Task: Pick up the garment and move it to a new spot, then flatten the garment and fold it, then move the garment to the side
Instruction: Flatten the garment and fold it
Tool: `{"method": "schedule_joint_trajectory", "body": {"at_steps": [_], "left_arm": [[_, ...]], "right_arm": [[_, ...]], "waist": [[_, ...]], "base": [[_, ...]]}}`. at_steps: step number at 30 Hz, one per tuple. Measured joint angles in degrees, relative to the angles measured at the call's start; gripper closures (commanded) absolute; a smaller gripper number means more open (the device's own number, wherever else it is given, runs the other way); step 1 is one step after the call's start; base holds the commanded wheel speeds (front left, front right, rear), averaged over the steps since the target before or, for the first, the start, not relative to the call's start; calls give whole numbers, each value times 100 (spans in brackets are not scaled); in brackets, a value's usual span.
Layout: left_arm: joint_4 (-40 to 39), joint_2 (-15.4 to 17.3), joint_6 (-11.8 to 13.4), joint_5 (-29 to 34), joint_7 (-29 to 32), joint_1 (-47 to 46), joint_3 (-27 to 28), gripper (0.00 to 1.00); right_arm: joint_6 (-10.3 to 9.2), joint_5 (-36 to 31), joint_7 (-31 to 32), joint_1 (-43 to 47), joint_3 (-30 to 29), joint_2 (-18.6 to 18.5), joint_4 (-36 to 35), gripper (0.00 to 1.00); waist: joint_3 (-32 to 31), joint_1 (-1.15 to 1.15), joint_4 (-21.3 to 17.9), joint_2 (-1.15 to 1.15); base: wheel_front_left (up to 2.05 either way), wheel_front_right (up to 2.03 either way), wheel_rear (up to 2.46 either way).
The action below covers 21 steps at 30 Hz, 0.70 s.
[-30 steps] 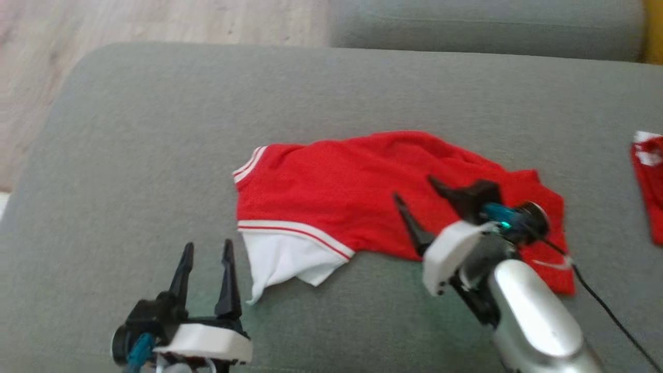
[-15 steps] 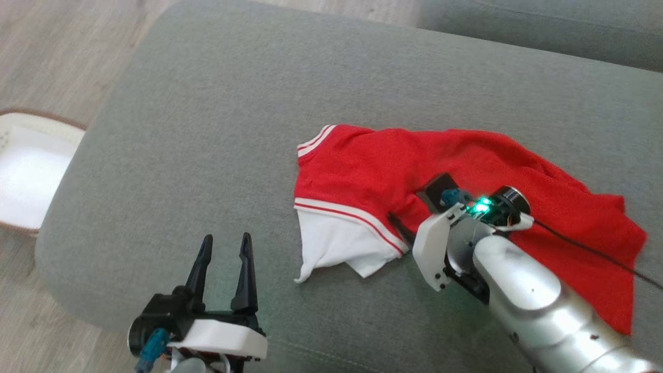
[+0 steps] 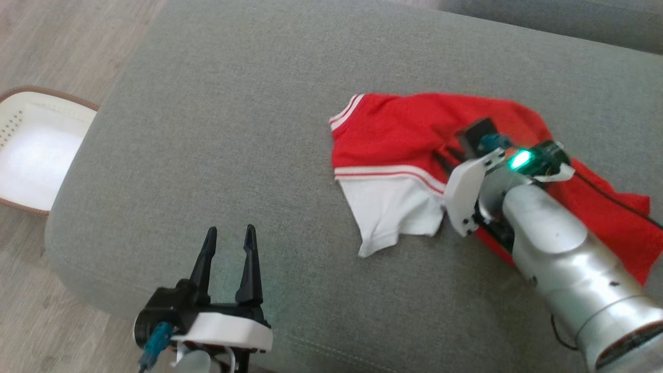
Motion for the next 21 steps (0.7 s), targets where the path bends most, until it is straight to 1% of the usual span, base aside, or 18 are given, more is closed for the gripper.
{"method": "schedule_joint_trajectory", "body": {"at_steps": [3, 4, 5, 6, 7, 10, 14, 18, 21], "left_arm": [[22, -43, -43, 52, 0, -63, 12, 0], [30, -52, -48, 56, 0, -72, 15, 0], [46, -58, -68, 57, 0, -80, 19, 0], [70, -68, -92, 59, 0, -89, 22, 0], [89, -74, -99, 78, 0, -97, 26, 0], [133, -77, -146, 143, 0, -153, 53, 0], [180, -79, -197, 204, 0, -185, 129, 0], [246, -74, -213, 209, 0, -216, 205, 0], [335, -74, -250, 209, 0, -245, 226, 0]], "right_arm": [[0, -103, -167, -173, -169, 41, 224, 100], [0, -110, -223, -214, -197, 68, 288, 87], [0, -113, -289, -236, -226, 102, 332, 60], [0, -118, -383, -238, -259, 141, 357, 13], [0, -118, -469, -238, -278, 183, 381, 0], [0, -110, -736, -238, -302, 292, 420, 0], [0, -32, -1140, -235, -338, 346, 403, 0], [0, 141, -1583, -143, -687, 396, 367, 0], [0, 220, -1807, 85, -955, 425, 272, 0]], "waist": [[33, 0, -55, 0], [43, 0, -81, 0], [52, 0, -112, 0], [59, 0, -147, 0], [64, 0, -186, 0], [62, 0, -331, 0], [3, 0, -575, 0], [-128, -1, -874, 0], [-260, -1, -1126, 0]], "base": [[0, 0, 0], [0, 0, 0], [0, 0, 0], [0, 0, 0], [0, 0, 0], [0, 0, 0], [0, 0, 0], [0, 0, 0], [0, 0, 0]]}}
